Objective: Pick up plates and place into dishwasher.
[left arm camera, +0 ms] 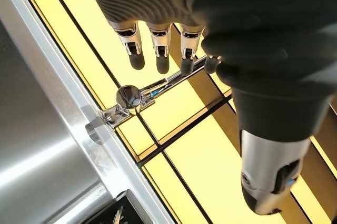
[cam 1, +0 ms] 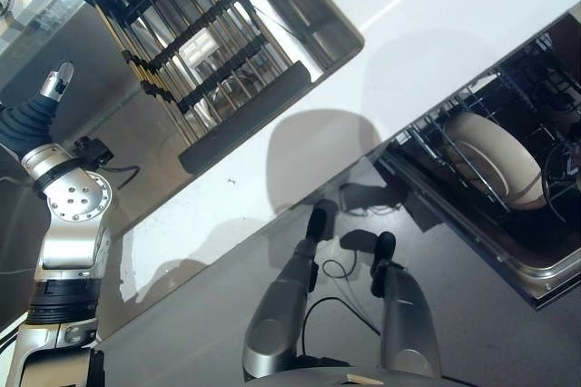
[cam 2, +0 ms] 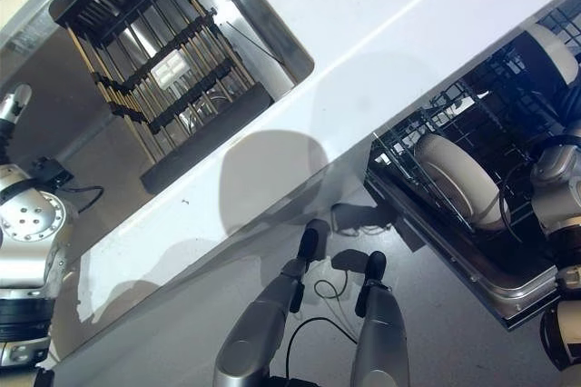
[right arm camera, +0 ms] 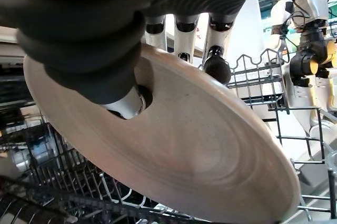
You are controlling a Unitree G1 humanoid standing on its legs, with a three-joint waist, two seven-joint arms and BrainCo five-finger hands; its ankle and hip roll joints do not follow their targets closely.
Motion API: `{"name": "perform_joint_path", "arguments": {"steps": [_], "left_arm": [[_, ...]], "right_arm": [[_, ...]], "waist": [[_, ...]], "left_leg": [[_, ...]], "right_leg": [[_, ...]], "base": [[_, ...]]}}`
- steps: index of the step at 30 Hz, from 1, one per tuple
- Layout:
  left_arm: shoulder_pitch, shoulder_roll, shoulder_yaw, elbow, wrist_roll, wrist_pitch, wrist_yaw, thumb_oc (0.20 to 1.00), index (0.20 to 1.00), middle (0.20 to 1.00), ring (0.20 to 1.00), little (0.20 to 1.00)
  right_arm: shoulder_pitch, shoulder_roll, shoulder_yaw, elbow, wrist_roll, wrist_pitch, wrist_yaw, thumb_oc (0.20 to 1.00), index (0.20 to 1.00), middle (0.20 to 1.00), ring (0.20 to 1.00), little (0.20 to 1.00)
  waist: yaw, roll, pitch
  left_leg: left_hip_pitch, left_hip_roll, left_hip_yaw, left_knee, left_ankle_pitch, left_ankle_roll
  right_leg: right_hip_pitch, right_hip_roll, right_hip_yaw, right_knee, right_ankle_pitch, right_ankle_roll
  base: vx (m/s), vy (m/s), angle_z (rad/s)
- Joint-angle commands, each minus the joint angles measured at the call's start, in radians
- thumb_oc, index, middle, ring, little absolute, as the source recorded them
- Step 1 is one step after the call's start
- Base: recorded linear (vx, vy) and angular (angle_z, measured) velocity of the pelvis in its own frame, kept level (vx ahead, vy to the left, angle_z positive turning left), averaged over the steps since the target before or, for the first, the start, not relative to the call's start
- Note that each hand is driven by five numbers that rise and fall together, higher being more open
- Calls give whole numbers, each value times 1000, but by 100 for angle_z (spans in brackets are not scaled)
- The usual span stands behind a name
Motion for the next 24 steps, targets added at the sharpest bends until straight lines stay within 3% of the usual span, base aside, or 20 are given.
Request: {"name": "perform_joint_path", "arguments": {"steps": [1,4,7,14,24], "left_arm": [[-30,64,5,3,-2,-11,-10,1000,1000,1000,1000,1000],[-36,70,8,10,-1,-2,-23,1000,1000,1000,1000,1000],[-39,75,11,21,2,3,-36,1000,1000,1000,1000,1000],[-38,77,15,12,8,-3,-38,1000,1000,1000,1000,1000],[-68,77,-7,4,8,4,-38,1000,1000,1000,1000,1000]], "right_arm": [[-12,-23,-18,-38,32,-25,-40,200,200,200,200,200],[-15,-25,-28,-58,30,-7,-14,200,200,200,200,200],[-20,-30,-10,-50,5,33,93,200,200,200,200,200],[-22,1,70,15,-33,91,239,200,200,200,200,200],[-63,24,144,120,-32,155,293,200,200,200,200,200]], "waist": [[-3,-28,0],[-2,-38,-5],[1,-46,-6],[10,-36,13],[10,-17,49]], "left_leg": [[-37,-44,27,14,11,68],[-42,-41,31,31,5,66],[-57,-42,32,46,7,64],[-78,-47,32,44,18,68],[-109,-64,44,55,24,72]], "right_leg": [[32,-14,8,-99,80,9],[34,-13,6,-97,81,11],[26,-13,4,-89,85,13],[0,-17,1,-79,90,12],[-39,-27,11,-62,91,19]], "base": [[24,-58,7],[29,-47,3],[10,-39,1],[0,0,0],[-3,1,0]]}}
